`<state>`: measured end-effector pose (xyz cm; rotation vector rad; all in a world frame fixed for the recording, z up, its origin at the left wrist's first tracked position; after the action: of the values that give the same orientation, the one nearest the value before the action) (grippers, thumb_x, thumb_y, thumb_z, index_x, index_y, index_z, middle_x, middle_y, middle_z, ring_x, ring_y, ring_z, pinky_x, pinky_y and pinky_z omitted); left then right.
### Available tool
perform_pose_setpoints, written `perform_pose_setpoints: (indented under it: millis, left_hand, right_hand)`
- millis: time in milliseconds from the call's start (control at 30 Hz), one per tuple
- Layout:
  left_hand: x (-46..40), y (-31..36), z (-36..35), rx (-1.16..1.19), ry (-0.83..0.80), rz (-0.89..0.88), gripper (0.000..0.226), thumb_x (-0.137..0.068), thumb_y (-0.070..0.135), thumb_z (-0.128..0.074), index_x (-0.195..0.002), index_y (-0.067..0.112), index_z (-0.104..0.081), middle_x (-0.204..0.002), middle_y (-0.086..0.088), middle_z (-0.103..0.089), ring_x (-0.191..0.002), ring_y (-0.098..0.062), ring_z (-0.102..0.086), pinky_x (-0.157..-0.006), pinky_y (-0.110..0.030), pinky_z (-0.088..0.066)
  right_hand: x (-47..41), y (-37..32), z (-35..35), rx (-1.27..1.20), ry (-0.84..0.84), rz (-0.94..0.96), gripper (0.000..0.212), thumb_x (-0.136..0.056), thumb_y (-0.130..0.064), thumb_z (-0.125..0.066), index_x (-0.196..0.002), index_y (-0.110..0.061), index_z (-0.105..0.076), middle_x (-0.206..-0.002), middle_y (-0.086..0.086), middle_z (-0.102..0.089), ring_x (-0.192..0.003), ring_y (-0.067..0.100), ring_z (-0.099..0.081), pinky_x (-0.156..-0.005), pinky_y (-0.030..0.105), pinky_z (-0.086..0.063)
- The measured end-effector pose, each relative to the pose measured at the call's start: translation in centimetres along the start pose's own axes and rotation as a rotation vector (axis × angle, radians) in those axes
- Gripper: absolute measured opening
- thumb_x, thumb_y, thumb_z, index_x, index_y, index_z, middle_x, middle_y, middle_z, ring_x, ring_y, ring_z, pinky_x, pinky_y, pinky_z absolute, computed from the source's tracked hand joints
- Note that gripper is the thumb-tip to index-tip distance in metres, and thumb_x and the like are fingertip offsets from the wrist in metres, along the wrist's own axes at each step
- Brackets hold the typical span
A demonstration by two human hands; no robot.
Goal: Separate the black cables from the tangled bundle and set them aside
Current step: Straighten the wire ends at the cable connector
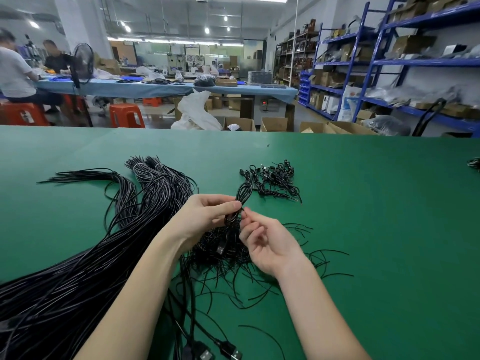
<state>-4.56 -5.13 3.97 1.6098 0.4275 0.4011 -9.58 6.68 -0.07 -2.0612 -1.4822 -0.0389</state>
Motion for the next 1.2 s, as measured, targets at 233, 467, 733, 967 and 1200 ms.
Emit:
perform_pose_setpoints:
  millis: [233, 467, 733, 967, 1200]
  left_hand:
    - [0.4, -1.6, -0.6, 0.226, -0.023, 0.231, 0.027, -0.077, 0.006, -0.074, -0.104, 0.0, -0.071, -0.079, -0.006, -0.075, -0.056, -0.007, -0.066, -0.048, -0.014, -0.051]
    - [0.5, -0.1, -0.8, 0.028, -0.043, 0.007, 0.031, -0.086, 0.012, -0.074, -0.115, 0.012, -0.063, -0.092, -0.016, -0.075, -0.077, -0.023, -0.068, -0.069, -0.025, -0.058]
    - [1.2, 2.7, -2.3, -0.409, -0.035, -0.398, 0.025, -0.099, 0.007, -0.062, -0.111, 0.023, -0.077, -0.102, 0.011, -0.078, -0.098, -0.004, -0.071, -0.086, -0.014, -0.05]
    - [0.9, 1.7, -2.3, -0.468, -0.184, -0.28, 0.039, -0.103, 0.0, -0.047, -0.125, 0.024, -0.068, -0.118, 0.008, -0.073, -0.105, -0.01, -0.07, -0.092, -0.019, -0.052]
    - [0.5, 1.6, -1.7, -0.453, 0.038, -0.303, 0.022, -0.097, 0.032, -0.065, -0.084, 0.017, -0.074, -0.062, -0.001, -0.064, -0.054, -0.015, -0.055, -0.058, -0.027, -0.046]
  right_hand:
    - [3.8, -6.2, -3.5, 1.452, 0.051, 1.149, 0.005, -0.085, -0.02, -0.082, -0.086, -0.025, -0.081, -0.074, -0.017, -0.073, -0.071, 0.005, -0.071, -0.058, 0.016, -0.055]
    - [2.6, -6.2, -1.2, 1.124, 0.228, 0.989, 0.011, -0.089, -0.018, -0.079, -0.078, -0.021, -0.08, -0.063, -0.006, -0.073, -0.053, 0.009, -0.069, -0.054, 0.018, -0.054]
    - [0.6, -4.5, 2.1, 0.411, 0.278, 0.485, 0.009, -0.087, -0.005, -0.078, -0.08, 0.0, -0.075, -0.065, 0.006, -0.07, -0.05, 0.007, -0.061, -0.048, 0.014, -0.051]
    - [-0.3, -1.2, 1.6, -0.048, 0.143, 0.078, 0.013, -0.077, -0.003, -0.079, -0.082, 0.004, -0.07, -0.066, 0.006, -0.063, -0.045, 0.006, -0.057, -0.039, 0.013, -0.048]
    - [0.1, -4.5, 1.1, 0.738, 0.263, 0.503, 0.022, -0.098, -0.03, -0.069, -0.082, -0.015, -0.068, -0.058, -0.008, -0.053, -0.049, 0.006, -0.047, -0.046, 0.017, -0.04]
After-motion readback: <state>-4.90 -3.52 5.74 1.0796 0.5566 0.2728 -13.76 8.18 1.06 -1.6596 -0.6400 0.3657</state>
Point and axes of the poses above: each hand's wrist, its own x-axis away from the middle knuckle, its own z-axis out of the back of the hand, y = z × x, the point moved 8 cm from there along -x, towards the middle knuckle
